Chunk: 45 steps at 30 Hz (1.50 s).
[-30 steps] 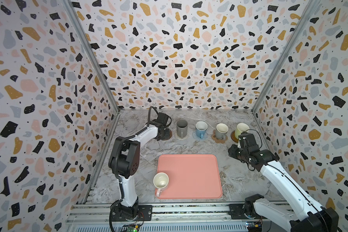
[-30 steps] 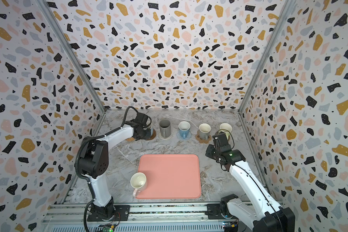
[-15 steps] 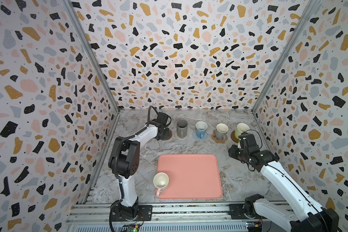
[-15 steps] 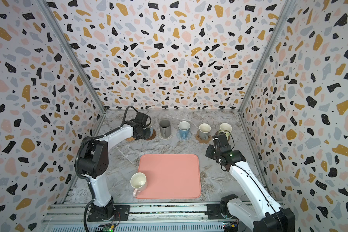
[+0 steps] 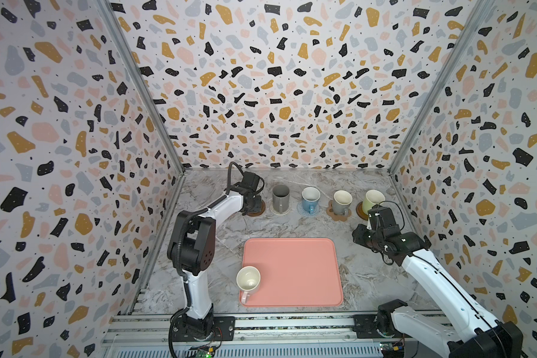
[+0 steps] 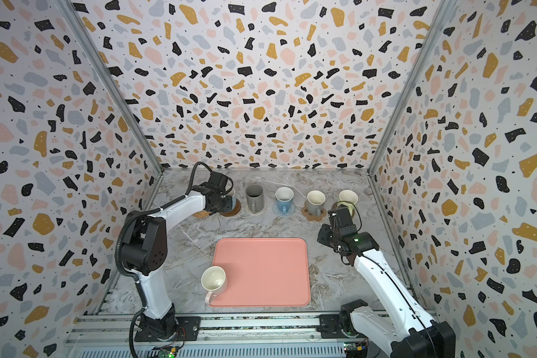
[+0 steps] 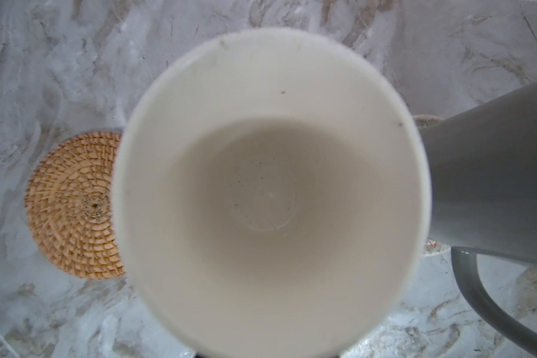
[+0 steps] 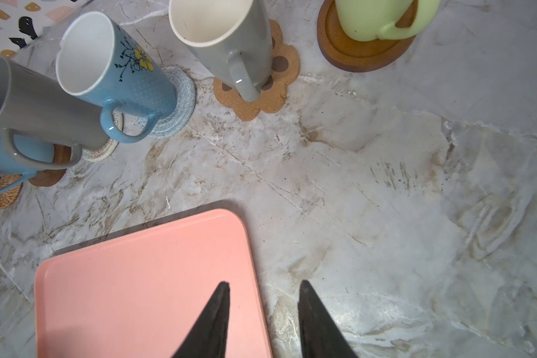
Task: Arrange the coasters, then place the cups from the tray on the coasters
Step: 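Lower the blue-handled mug onto the wooden coaster and open the left gripper, then lift the left gripper and move it over the pale pink mug on the tray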
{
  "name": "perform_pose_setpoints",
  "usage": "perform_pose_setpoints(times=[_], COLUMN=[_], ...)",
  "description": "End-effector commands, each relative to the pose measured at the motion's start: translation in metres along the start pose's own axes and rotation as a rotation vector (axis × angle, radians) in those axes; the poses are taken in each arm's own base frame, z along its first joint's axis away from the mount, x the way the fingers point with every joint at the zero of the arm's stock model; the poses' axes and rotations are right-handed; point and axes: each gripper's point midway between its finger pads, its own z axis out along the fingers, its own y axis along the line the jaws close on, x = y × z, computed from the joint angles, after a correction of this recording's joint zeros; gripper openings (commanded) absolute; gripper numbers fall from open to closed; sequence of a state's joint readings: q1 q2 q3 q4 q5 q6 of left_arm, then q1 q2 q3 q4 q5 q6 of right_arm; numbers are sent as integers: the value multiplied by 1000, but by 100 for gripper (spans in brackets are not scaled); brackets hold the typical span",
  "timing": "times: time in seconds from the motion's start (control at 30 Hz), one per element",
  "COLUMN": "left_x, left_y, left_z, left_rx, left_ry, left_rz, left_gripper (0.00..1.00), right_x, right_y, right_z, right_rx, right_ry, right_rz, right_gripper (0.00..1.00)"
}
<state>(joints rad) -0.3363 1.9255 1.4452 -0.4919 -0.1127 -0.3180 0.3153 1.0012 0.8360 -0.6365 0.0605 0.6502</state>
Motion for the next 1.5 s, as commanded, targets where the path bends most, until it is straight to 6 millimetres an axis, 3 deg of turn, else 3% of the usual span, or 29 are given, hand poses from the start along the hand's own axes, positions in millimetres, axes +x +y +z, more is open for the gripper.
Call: perform_pose_setpoints(times=[0.0,0.73,1.47], left_x=[-9,-11,-9], left_y=[0,-5,-12], left_z=[-10,-49,-124], left_rx=[15,82,192], left_ry=[-35,-81,-202], left_rz=[-17,-34,13], left_gripper=[32,41,42], right_x=[-1,-5,-7], right_y=[-4,0,4], right_z=[-5,-2,4], right_rx=[13,9,2], right_ry=[-12,-11,2], right_rz=[7,-1,-15], right_gripper=[39,39,39])
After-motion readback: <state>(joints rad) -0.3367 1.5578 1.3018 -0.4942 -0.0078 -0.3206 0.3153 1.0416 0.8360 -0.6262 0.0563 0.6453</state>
